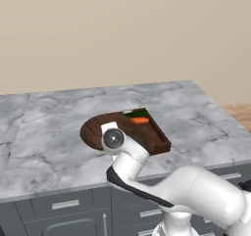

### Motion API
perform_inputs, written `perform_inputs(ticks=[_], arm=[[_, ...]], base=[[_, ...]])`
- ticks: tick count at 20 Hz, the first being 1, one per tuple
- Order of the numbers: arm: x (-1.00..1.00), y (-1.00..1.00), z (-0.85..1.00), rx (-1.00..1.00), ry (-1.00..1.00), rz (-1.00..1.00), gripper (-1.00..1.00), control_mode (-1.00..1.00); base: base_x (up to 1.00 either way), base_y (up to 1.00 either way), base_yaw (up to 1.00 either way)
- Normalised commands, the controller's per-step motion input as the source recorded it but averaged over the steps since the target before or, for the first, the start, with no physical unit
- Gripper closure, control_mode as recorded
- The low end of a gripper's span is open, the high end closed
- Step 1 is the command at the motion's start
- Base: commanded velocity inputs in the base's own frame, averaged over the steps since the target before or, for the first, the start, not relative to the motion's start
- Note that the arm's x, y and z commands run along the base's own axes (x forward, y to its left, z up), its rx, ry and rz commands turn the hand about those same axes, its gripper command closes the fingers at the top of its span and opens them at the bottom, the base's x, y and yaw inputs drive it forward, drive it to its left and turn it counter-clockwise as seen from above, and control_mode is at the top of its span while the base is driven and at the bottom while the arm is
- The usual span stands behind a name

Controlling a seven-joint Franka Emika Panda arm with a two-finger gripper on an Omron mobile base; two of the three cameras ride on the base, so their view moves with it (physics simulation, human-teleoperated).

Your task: Place the two vegetables and bowl onto the tray for setting up a vegetable dip station.

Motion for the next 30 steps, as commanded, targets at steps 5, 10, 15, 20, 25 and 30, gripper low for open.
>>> perform_inputs(ticks=[5,10,15,20,25,30], arm=[[0.01,-0.27,0.25,0.02,0.00,-0.03,1.00,-1.00],[0.02,-0.25,0.17,0.02,0.00,-0.04,1.00,-1.00],[0.10,-0.33,0.02,0.00,0.00,-0.07,1.00,-1.00],[0.17,-0.38,0.00,0.01,0.00,-0.05,1.00,-1.00],[0.21,-0.34,0.00,0.02,0.00,0.00,1.00,-1.00],[0.15,-0.24,-0.01,0.01,0.00,0.00,1.00,-1.00]], base=[[0.00,0.00,0.00],[0.00,0.00,0.00],[0.00,0.00,0.00],[0.00,0.00,0.00],[0.00,0.00,0.00],[0.00,0.00,0.00]])
